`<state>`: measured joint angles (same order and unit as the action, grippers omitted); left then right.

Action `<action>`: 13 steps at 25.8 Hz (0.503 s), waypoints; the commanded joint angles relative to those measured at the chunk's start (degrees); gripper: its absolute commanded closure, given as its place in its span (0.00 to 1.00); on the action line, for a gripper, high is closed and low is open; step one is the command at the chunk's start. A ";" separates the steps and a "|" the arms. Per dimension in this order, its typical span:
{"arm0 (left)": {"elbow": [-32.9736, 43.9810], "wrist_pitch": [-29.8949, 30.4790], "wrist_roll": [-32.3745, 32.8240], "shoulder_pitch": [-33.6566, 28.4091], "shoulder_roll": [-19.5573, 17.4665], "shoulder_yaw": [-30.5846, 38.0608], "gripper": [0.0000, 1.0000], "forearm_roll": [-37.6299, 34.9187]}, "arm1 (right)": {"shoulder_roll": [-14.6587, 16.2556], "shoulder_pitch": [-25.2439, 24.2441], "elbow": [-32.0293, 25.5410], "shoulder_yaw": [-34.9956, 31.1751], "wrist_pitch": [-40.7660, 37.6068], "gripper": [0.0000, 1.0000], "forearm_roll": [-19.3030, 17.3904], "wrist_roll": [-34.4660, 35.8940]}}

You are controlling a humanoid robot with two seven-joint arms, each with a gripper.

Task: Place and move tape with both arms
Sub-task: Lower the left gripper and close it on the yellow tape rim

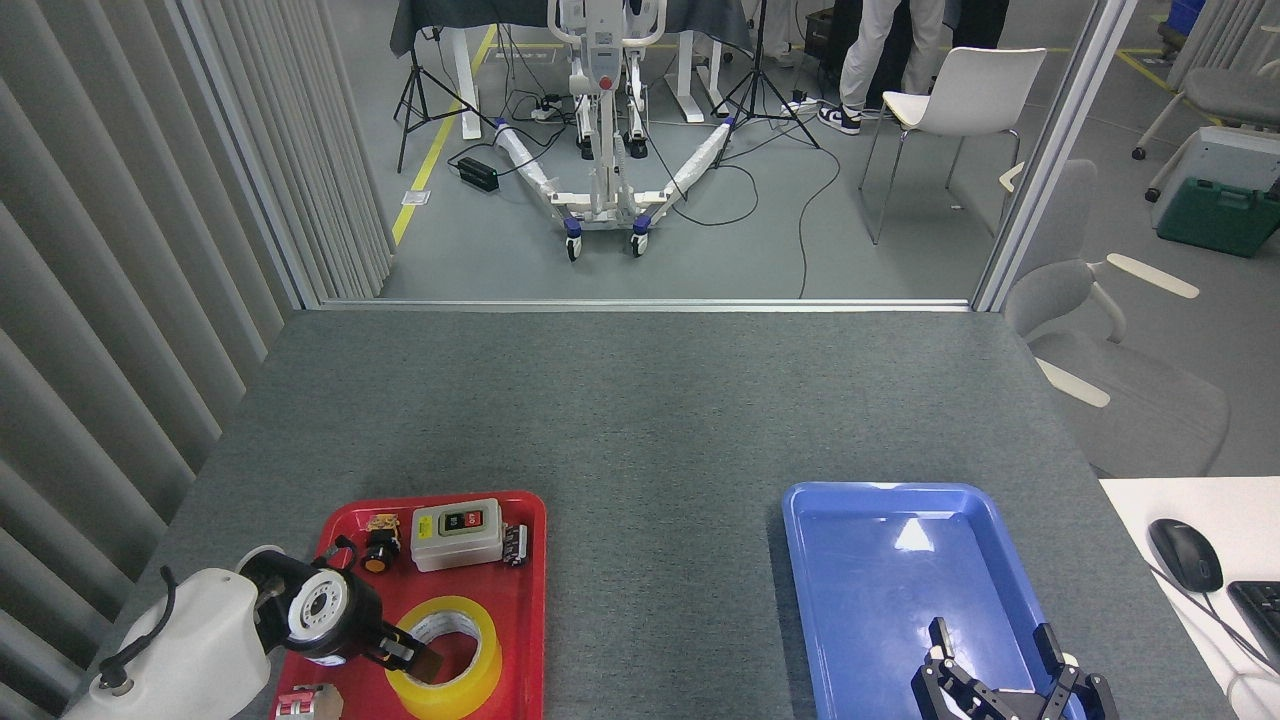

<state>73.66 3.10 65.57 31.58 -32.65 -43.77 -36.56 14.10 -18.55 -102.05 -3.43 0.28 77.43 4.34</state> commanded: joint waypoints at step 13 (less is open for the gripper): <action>-0.36 0.95 0.00 0.06 2.76 0.09 1.00 0.09 | -0.39 0.00 -0.34 0.00 -0.20 0.00 0.00 0.58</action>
<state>73.07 4.04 65.76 31.75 -30.37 -43.86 -36.48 13.72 -18.52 -102.29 -3.44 0.34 77.43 4.41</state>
